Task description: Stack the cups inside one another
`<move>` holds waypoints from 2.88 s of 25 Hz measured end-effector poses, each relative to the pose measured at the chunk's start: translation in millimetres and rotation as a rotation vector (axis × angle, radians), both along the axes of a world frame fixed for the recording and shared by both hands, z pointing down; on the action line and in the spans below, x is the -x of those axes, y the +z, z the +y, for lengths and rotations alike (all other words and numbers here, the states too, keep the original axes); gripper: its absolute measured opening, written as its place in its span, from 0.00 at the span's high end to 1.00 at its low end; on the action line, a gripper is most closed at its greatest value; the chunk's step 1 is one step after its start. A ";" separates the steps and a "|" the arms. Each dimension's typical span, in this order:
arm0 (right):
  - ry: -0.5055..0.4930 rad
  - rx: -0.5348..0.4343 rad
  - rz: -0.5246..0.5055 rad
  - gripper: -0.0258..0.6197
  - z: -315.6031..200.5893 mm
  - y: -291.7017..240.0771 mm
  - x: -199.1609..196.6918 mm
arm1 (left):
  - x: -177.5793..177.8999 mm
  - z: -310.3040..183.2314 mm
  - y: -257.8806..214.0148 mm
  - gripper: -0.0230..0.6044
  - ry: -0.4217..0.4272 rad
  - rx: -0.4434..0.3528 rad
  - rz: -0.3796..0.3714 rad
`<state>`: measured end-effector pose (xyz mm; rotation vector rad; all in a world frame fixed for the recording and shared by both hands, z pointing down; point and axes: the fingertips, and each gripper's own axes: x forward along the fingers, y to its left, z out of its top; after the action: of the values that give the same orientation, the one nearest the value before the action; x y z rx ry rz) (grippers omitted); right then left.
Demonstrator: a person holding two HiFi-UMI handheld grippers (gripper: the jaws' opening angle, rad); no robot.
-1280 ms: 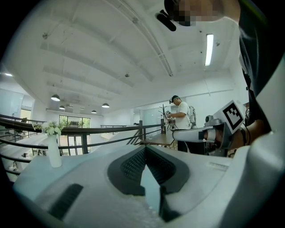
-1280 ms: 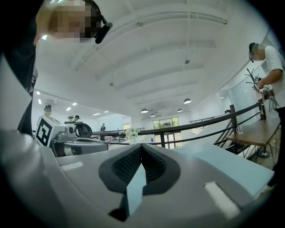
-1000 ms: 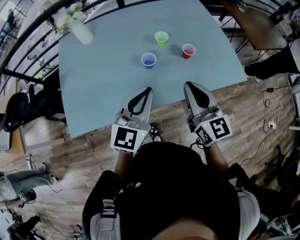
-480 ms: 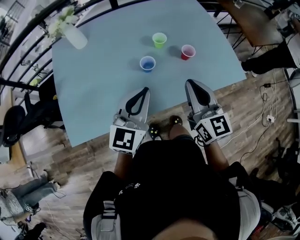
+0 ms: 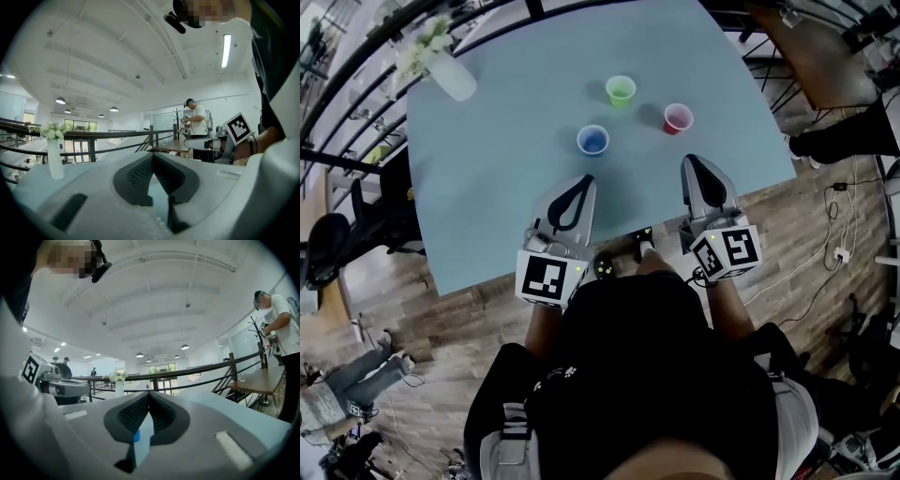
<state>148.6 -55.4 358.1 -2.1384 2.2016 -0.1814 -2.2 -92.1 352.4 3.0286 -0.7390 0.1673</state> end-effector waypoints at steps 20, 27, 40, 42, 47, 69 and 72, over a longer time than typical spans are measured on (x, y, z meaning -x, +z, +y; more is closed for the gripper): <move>-0.064 0.090 0.005 0.90 -64.5 57.3 -63.6 | -36.9 -45.4 9.6 0.98 -0.152 0.027 -0.030; -0.052 0.135 0.037 0.81 -75.1 80.6 -89.0 | -54.1 -51.8 13.8 0.98 -0.175 0.023 -0.059; -0.103 0.234 0.089 0.63 -102.6 122.6 -100.3 | -57.8 -67.4 26.3 0.99 -0.241 0.060 -0.083; -0.112 0.246 0.102 0.59 -107.3 129.1 -99.9 | -55.8 -69.6 27.8 0.99 -0.250 0.060 -0.092; -0.121 0.283 0.123 0.51 -115.3 146.1 -104.2 | -52.0 -72.3 30.1 0.98 -0.278 0.062 -0.101; -0.163 0.397 0.165 0.36 -139.3 200.6 -112.0 | -33.0 -71.7 35.5 0.98 -0.383 0.086 -0.114; -0.168 0.411 0.161 0.39 -140.2 204.7 -111.4 | -27.5 -72.2 34.7 0.99 -0.398 0.082 -0.117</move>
<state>260.0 -195.5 562.8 -2.2206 2.6333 -0.5323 25.3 -164.3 387.2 2.7418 -1.2866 0.3553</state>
